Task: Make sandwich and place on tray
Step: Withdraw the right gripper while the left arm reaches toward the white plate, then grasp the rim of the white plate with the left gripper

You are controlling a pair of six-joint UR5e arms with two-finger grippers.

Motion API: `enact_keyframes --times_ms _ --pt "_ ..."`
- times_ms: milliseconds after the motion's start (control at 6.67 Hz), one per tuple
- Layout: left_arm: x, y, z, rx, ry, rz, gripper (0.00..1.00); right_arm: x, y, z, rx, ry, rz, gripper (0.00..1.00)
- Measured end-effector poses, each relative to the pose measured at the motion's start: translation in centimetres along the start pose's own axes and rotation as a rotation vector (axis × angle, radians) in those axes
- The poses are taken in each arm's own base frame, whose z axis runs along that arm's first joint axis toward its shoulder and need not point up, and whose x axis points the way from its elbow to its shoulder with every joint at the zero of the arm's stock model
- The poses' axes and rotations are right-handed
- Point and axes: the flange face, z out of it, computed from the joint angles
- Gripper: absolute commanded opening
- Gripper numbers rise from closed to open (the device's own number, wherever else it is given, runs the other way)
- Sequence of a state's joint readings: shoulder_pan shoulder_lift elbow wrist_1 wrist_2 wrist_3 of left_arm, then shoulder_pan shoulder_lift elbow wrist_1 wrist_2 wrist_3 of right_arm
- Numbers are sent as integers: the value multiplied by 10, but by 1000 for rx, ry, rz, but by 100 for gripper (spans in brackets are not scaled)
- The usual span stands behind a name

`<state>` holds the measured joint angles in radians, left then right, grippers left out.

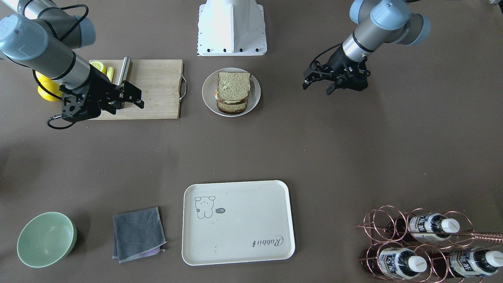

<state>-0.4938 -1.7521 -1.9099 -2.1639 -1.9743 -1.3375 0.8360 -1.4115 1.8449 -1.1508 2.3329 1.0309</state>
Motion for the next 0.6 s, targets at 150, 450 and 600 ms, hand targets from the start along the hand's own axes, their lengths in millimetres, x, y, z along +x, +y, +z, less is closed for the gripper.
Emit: enact_keyframes --times_ms 150,450,600 --pt "48 11 27 -6 -7 11 80 27 1 -3 -3 22 -33 100" --pt "95 24 58 -3 -28 29 52 61 8 -7 -10 47 -54 100" --pt "98 26 64 -3 -36 33 51 71 12 -9 -13 54 -53 100"
